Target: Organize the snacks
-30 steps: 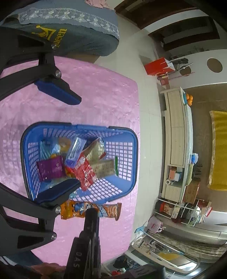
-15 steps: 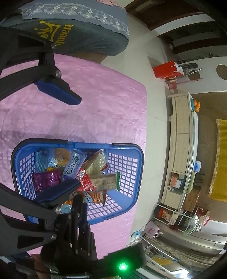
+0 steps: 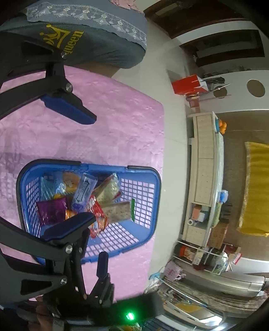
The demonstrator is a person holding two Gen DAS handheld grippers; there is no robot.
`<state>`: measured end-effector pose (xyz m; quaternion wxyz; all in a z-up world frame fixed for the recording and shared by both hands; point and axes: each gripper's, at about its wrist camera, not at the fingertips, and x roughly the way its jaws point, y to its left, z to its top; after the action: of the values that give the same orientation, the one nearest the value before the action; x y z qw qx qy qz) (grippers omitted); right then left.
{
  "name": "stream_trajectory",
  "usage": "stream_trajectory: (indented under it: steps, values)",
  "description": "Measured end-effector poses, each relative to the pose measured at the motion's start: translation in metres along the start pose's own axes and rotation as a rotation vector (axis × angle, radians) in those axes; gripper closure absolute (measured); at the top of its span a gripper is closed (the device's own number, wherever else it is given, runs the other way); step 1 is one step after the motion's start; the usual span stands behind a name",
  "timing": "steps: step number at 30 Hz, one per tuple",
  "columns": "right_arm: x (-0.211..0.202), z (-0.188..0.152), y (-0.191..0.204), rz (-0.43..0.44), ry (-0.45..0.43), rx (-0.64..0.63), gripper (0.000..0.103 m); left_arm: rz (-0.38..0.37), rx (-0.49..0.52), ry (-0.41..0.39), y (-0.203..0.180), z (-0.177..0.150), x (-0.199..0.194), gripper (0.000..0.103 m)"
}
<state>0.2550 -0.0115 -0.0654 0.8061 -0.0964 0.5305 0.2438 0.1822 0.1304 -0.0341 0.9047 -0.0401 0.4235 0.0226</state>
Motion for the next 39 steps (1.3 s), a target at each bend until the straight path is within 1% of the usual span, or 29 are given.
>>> stream_trajectory:
  steps: [3,5,7,10,13,17,20,22,24,26,28,29,31,34,36,37,39]
  values:
    - [-0.022,-0.014,-0.01,0.013,-0.057,0.055,0.033,-0.009,-0.015,-0.034,-0.007,-0.003,-0.015,0.018]
    - [-0.035,-0.02,-0.013,0.011,-0.088,0.083,0.033,-0.032,-0.019,-0.057,-0.014,-0.006,-0.026,0.018]
    - [-0.055,-0.031,-0.018,0.046,-0.137,0.123,0.033,-0.051,-0.024,-0.081,-0.021,-0.01,-0.038,0.018]
    - [-0.075,-0.035,-0.021,0.061,-0.188,0.143,0.033,-0.066,-0.027,-0.127,-0.03,-0.016,-0.057,0.018]
    - [-0.1,-0.049,-0.021,0.036,-0.25,0.133,0.033,-0.072,-0.023,-0.188,-0.039,-0.024,-0.078,0.018]
    - [-0.135,-0.077,-0.011,-0.03,-0.357,0.091,0.033,-0.076,0.007,-0.291,-0.054,-0.041,-0.108,0.018]
    - [-0.151,-0.094,-0.005,-0.05,-0.416,0.072,0.033,-0.095,0.022,-0.337,-0.063,-0.054,-0.125,0.018]
    - [-0.163,-0.107,-0.004,-0.043,-0.454,0.077,0.033,-0.109,0.029,-0.365,-0.07,-0.065,-0.136,0.018]
    - [-0.172,-0.119,-0.004,-0.062,-0.479,0.081,0.027,-0.099,0.047,-0.39,-0.079,-0.074,-0.143,0.018]
    - [-0.18,-0.127,-0.004,-0.096,-0.502,0.076,0.014,-0.09,0.067,-0.4,-0.087,-0.083,-0.149,0.017]
    - [-0.188,-0.137,-0.004,-0.116,-0.527,0.074,0.008,-0.099,0.063,-0.4,-0.091,-0.089,-0.151,0.017]
    - [-0.192,-0.142,-0.004,-0.122,-0.537,0.075,0.005,-0.109,0.059,-0.4,-0.092,-0.092,-0.153,0.013]
    - [-0.199,-0.153,-0.004,-0.138,-0.559,0.082,0.0,-0.11,0.052,-0.413,-0.092,-0.098,-0.156,0.011]
    - [-0.206,-0.164,-0.003,-0.168,-0.588,0.093,0.0,-0.11,0.056,-0.439,-0.095,-0.104,-0.162,0.011]
    - [-0.21,-0.172,-0.002,-0.186,-0.604,0.098,0.0,-0.102,0.069,-0.449,-0.1,-0.11,-0.167,0.006]
    - [-0.212,-0.177,-0.002,-0.193,-0.612,0.101,0.0,-0.098,0.071,-0.45,-0.102,-0.111,-0.169,0.001]
    - [-0.214,-0.184,0.003,-0.234,-0.621,0.102,0.0,-0.111,0.084,-0.458,-0.105,-0.114,-0.173,0.001]
